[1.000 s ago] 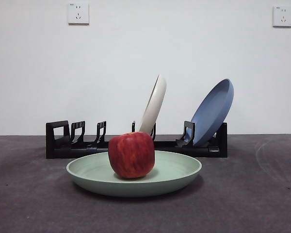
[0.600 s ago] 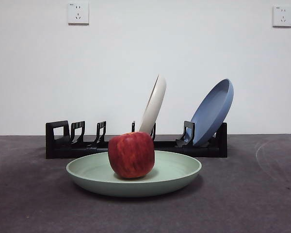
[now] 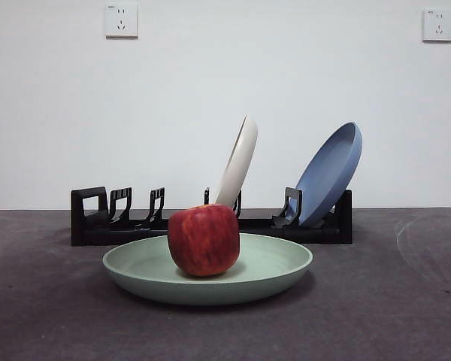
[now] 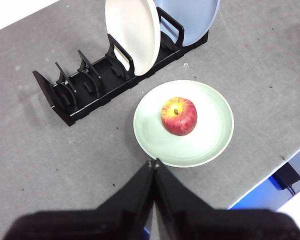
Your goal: Take the green plate from the plate rack,put the plate on the table,take the apple from the table,put the apple in the plate
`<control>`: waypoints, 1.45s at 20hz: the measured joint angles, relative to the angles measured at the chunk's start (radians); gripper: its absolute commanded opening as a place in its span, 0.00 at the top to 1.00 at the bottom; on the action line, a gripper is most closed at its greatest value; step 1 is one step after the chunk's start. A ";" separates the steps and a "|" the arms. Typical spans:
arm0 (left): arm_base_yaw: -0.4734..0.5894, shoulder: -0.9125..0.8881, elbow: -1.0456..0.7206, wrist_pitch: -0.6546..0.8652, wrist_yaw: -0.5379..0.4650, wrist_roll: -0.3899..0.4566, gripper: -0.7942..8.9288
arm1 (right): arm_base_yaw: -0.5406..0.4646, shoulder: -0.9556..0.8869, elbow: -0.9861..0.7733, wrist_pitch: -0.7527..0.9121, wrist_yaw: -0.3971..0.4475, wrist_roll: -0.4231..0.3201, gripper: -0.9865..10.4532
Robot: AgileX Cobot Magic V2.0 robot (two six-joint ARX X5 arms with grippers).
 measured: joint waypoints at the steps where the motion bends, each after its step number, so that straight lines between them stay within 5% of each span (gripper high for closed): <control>1: 0.000 0.000 0.000 0.000 0.000 0.000 0.93 | 0.000 0.000 0.000 0.000 0.000 0.000 0.92; 9: 0.000 0.003 0.000 0.000 0.073 -0.002 0.92 | 0.000 0.002 0.000 -0.019 0.006 0.052 0.91; 19: 0.047 -0.027 0.000 0.003 0.090 -0.002 0.92 | 0.000 0.003 0.000 -0.019 0.126 0.060 0.91; 23: 0.343 -0.108 -0.002 0.048 0.260 -0.004 0.92 | 0.000 0.007 0.000 -0.019 0.143 0.060 0.91; 26: 0.669 -0.199 -0.079 0.333 0.343 -0.006 0.92 | 0.000 0.010 0.000 -0.019 0.145 0.060 0.91; 29: 0.912 -0.348 -0.312 0.713 0.595 0.081 0.92 | 0.000 0.010 0.000 -0.019 0.146 0.060 0.91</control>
